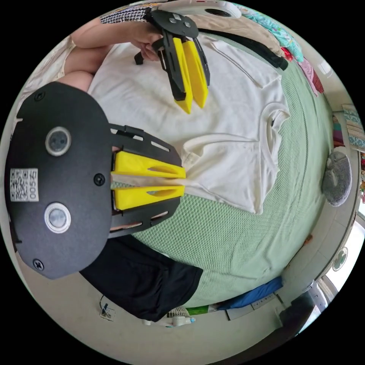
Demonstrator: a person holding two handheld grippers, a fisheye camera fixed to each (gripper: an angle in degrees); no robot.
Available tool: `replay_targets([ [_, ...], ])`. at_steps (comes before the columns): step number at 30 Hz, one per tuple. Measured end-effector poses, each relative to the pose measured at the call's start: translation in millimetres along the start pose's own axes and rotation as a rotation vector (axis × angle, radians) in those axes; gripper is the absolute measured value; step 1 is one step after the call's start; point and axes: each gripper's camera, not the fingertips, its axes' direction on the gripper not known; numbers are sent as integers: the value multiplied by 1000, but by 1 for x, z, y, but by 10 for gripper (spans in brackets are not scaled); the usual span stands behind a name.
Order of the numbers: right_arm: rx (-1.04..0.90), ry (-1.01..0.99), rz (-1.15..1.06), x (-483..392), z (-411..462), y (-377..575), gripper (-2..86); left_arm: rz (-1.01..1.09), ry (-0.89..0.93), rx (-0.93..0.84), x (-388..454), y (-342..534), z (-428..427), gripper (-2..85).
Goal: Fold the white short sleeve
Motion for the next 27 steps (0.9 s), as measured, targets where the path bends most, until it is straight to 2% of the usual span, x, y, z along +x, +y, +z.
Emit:
replay_targets([
  [3,-30,37,22,14,6,11,44,8,-12,-6,2,1,-2,99],
  [6,-50,-47,89,34,16,23,51,11,-16,-5,3,4,-5,99],
  [10,49,-131,130,42,-4,37,69,5,-6,-3,2,9,-10,99],
  [12,111,-155,92,33,-14,41,71,5,-6,-4,2,11,-12,99],
  [15,99,-132,33,13,-6,43,70,6,-6,-3,2,15,-17,99],
  [21,-28,-120,-25,-16,28,56,52,-1,7,-4,0,25,-27,98],
  [23,-124,-111,-34,-18,27,54,53,1,7,-9,0,29,-32,98],
  [27,-9,-72,-63,-22,10,56,59,5,2,-14,2,35,-39,98],
])
